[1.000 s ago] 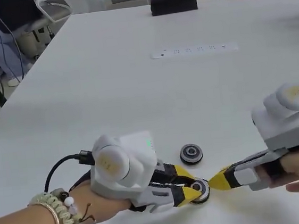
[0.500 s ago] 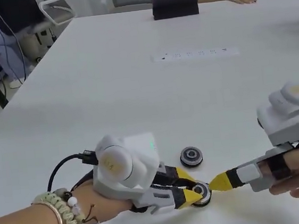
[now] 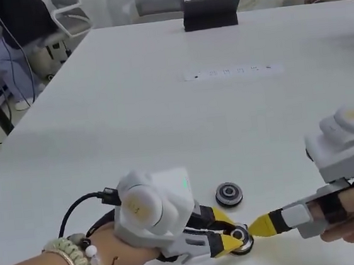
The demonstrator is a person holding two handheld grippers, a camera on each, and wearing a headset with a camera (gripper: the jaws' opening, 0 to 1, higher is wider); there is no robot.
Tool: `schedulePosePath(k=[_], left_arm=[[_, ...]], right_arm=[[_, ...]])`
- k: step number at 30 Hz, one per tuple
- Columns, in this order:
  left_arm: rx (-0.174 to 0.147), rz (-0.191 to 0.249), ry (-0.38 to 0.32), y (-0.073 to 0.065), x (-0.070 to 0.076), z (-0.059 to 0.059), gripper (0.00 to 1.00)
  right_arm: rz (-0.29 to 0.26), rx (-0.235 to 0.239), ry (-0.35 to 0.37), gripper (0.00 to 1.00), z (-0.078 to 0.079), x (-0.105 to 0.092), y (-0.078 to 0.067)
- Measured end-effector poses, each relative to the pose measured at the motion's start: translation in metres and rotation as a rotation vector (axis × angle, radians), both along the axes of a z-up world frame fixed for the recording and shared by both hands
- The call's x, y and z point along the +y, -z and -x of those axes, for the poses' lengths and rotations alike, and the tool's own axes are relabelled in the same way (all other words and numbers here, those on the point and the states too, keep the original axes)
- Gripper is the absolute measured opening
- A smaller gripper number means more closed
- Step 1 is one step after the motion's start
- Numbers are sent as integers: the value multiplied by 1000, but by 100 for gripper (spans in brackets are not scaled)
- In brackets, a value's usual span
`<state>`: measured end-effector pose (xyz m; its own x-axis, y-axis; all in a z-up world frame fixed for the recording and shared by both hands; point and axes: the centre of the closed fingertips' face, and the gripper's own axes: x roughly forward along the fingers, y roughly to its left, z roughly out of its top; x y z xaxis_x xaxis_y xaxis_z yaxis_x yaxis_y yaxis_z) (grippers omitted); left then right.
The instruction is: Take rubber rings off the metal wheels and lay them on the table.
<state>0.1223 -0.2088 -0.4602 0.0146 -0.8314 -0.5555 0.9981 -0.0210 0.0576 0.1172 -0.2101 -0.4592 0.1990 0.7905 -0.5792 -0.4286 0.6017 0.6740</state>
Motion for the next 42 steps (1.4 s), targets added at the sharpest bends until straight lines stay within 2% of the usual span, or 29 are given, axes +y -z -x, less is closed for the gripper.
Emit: schedulePosePath(k=[31, 35, 36, 37, 38, 39, 42], left_arm=[[11, 10, -12, 1, -1, 1, 7], [12, 11, -17, 0, -1, 1, 7], [12, 12, -17, 0, -1, 1, 7], [12, 13, -20, 0, -1, 0, 7], [13, 13, -21, 0, -1, 0, 7], [12, 14, -21, 0, -1, 0, 7], [13, 15, -23, 0, -1, 0, 7]], right_arm=[[-32, -11, -16, 0, 1, 5, -6], [-62, -13, -25, 0, 2, 10, -11], [-131, -34, 0, 0, -4, 17, -23], [-97, -6, -20, 0, 1, 14, -20], [-62, -64, -35, 0, -3, 12, -16], [-74, -35, -30, 0, 0, 14, -17], [-82, -26, -20, 0, -1, 13, -17]])
